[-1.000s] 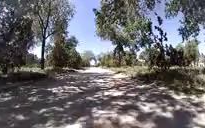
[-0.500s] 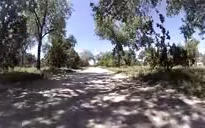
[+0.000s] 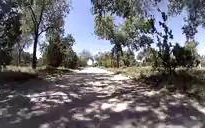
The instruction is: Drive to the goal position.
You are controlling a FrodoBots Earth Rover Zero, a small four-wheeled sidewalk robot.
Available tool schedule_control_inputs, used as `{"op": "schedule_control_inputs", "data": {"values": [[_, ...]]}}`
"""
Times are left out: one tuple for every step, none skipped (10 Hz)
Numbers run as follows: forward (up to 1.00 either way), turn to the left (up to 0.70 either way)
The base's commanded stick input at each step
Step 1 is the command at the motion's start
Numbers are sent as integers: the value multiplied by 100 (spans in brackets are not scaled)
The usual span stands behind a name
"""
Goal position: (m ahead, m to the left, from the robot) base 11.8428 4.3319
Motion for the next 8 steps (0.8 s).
{"op": "schedule_control_inputs", "data": {"values": [[70, 1], [70, 1], [70, 1], [70, 1], [70, 1], [70, 1], [70, 1], [70, 1]]}}
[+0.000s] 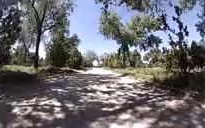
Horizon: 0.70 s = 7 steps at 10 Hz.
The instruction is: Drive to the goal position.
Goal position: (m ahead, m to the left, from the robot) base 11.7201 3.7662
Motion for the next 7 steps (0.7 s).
{"op": "schedule_control_inputs", "data": {"values": [[70, 1], [70, 1], [70, 1], [70, 1], [70, 1], [70, 1], [70, 17]]}}
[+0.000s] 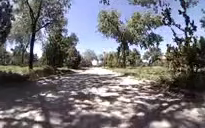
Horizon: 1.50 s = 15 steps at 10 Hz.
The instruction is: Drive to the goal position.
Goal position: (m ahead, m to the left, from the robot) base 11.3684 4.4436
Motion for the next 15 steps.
{"op": "schedule_control_inputs", "data": {"values": [[70, 32], [70, 32], [70, 7], [70, 3], [70, 1], [70, 1], [70, 1], [70, 1], [70, 1], [70, 1], [70, 1], [70, 1], [70, 1], [70, 1], [70, 1]]}}
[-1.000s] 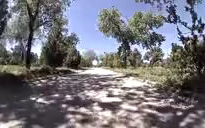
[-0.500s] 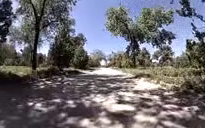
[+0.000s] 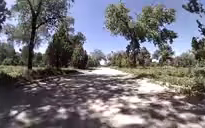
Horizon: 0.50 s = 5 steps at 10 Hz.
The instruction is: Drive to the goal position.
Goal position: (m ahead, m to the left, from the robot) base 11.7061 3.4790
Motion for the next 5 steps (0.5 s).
{"op": "schedule_control_inputs", "data": {"values": [[70, 1], [70, 1], [70, 1], [70, 1], [70, 1]]}}
